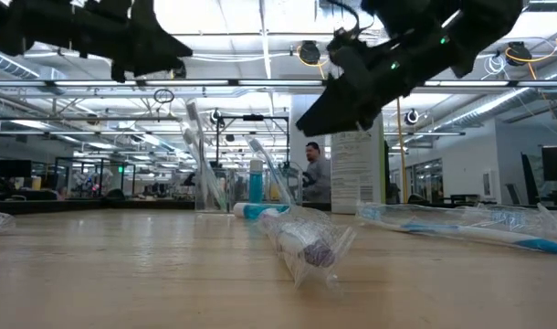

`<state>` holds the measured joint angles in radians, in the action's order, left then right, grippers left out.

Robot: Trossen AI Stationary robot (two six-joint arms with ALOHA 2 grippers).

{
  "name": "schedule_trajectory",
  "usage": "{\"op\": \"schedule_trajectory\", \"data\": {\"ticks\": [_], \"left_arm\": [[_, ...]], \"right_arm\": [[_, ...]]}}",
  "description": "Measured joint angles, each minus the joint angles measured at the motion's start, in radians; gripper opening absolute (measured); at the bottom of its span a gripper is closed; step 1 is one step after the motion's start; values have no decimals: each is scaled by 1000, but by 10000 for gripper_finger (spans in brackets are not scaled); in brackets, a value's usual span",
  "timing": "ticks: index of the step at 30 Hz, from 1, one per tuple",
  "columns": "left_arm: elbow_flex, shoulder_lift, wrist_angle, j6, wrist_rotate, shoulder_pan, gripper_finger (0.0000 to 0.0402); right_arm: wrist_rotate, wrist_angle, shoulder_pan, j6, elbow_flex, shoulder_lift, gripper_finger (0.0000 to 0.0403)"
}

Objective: Pick & Place toothbrushing station
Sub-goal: Put the top mouthwash bottle in the middle compartment of the transparent organizer

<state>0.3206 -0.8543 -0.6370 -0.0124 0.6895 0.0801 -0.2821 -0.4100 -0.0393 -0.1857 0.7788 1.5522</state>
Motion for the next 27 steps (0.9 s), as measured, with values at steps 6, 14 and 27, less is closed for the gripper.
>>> {"op": "schedule_trajectory", "data": {"ticks": [6, 14, 27], "left_arm": [[0, 25, 15, -1, -8, 83, 198], [-1, 24, 104, -15, -8, 124, 198], [-1, 24, 104, -19, -9, 122, 198]], "right_arm": [[0, -224, -2, 31, 0, 186, 232], [-41, -366, 11, 41, 11, 344, 264], [-57, -379, 71, -59, 32, 479, 262]]}}
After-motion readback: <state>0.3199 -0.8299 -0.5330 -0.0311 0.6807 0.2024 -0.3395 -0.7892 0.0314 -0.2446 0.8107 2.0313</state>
